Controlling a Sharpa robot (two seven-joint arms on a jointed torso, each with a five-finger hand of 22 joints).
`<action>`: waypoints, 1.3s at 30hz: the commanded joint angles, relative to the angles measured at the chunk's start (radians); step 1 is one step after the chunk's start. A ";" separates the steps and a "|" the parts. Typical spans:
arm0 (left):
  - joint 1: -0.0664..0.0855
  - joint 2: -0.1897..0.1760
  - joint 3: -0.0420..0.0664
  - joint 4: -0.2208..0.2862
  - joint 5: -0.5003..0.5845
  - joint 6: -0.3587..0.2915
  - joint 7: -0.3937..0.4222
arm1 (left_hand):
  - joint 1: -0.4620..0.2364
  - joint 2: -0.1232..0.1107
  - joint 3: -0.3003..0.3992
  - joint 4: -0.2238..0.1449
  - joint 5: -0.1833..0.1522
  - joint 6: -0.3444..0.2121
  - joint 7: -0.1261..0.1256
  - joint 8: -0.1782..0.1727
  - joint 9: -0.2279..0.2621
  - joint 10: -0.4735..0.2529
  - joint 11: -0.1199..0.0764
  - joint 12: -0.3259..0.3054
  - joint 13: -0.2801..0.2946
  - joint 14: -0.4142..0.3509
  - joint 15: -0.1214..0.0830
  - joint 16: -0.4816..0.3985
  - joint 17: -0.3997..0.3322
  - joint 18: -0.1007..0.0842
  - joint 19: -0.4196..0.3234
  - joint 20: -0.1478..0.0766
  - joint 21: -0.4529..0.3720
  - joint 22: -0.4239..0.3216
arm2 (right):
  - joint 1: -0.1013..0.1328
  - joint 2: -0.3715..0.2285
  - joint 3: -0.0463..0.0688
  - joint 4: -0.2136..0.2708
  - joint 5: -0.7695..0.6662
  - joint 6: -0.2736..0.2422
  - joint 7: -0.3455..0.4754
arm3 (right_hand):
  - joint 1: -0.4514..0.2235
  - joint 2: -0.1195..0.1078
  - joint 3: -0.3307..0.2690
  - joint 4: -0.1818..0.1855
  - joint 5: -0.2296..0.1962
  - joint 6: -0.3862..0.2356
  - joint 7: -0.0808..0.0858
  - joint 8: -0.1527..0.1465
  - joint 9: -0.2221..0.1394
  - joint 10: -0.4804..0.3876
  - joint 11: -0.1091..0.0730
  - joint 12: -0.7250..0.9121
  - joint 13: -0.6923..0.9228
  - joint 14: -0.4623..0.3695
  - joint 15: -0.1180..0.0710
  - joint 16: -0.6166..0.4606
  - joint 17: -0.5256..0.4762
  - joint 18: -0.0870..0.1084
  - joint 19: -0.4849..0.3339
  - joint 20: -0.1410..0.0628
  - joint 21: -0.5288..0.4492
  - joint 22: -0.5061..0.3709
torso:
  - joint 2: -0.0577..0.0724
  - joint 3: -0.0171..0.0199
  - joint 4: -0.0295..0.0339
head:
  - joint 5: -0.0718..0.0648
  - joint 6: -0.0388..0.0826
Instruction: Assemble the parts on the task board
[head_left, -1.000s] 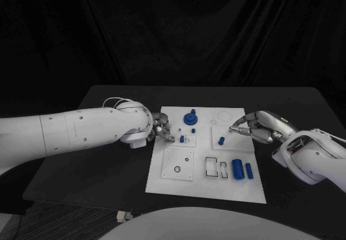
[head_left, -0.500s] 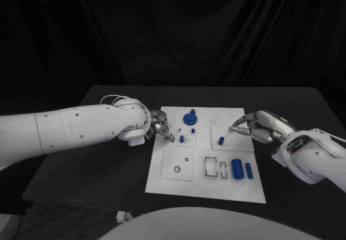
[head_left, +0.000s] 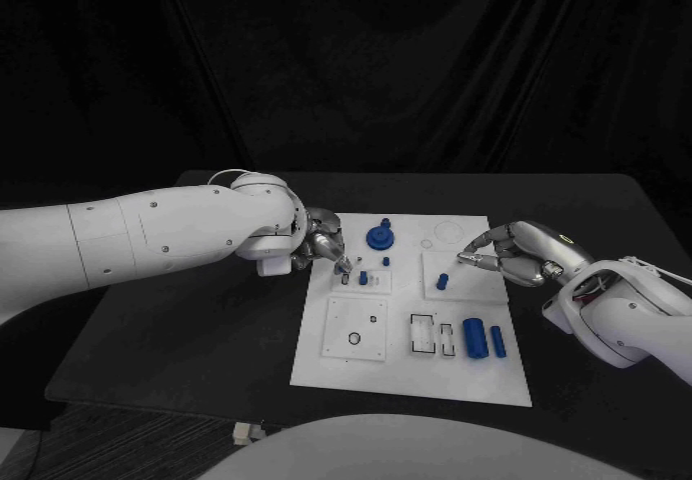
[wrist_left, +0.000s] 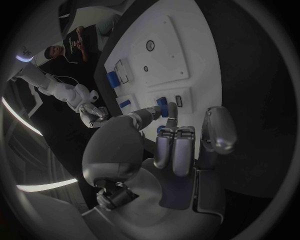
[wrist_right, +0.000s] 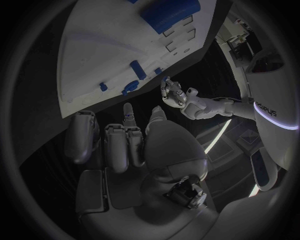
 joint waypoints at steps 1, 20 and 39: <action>0.004 0.011 0.001 -0.014 0.044 0.096 0.018 | -0.007 0.002 0.168 -0.165 -0.004 -0.003 -0.001 0.002 0.002 0.104 0.006 0.004 0.263 0.099 0.006 -0.001 0.255 0.021 -0.006 0.000 -0.002 0.155 | -0.002 0.000 0.001 0.001 -0.002 0.006 -0.010 | 0.011 -0.003 -0.003 -0.004 0.005 0.003 0.002 -0.002 -0.001 0.065 0.001 -0.005 0.069 0.070 -0.004 -0.006 0.126 0.008 -0.009 0.001 -0.005 0.171 | 0.000 0.0000 0.0000 | -0.001 0.000; 0.006 0.063 0.001 -0.092 0.020 0.147 -0.058 | -0.067 0.027 0.179 -0.194 0.133 -0.021 0.004 0.007 0.022 0.104 0.010 0.004 0.263 0.101 0.009 0.003 0.258 0.020 -0.011 0.003 0.022 0.156 | -0.004 0.003 0.001 -0.001 -0.002 0.012 -0.008 | 0.016 -0.002 -0.001 -0.005 0.005 0.003 0.002 -0.002 -0.002 0.065 0.002 -0.004 0.069 0.070 -0.004 -0.006 0.126 0.008 -0.009 0.001 -0.005 0.171 | 0.000 0.0000 0.0005 | 0.005 0.000; 0.002 0.096 0.000 -0.115 -0.028 0.153 -0.079 | -0.055 0.043 0.115 -0.180 0.232 -0.053 0.005 0.034 0.068 0.104 0.010 0.004 0.263 0.102 0.009 0.005 0.259 0.019 -0.010 0.003 0.035 0.157 | -0.004 0.003 0.001 -0.001 -0.002 0.016 -0.008 | 0.016 -0.002 -0.001 -0.005 0.005 0.003 0.002 -0.002 -0.002 0.065 0.002 -0.004 0.069 0.070 -0.004 -0.006 0.126 0.008 -0.009 0.001 -0.005 0.171 | 0.000 0.0001 0.0001 | 0.008 0.000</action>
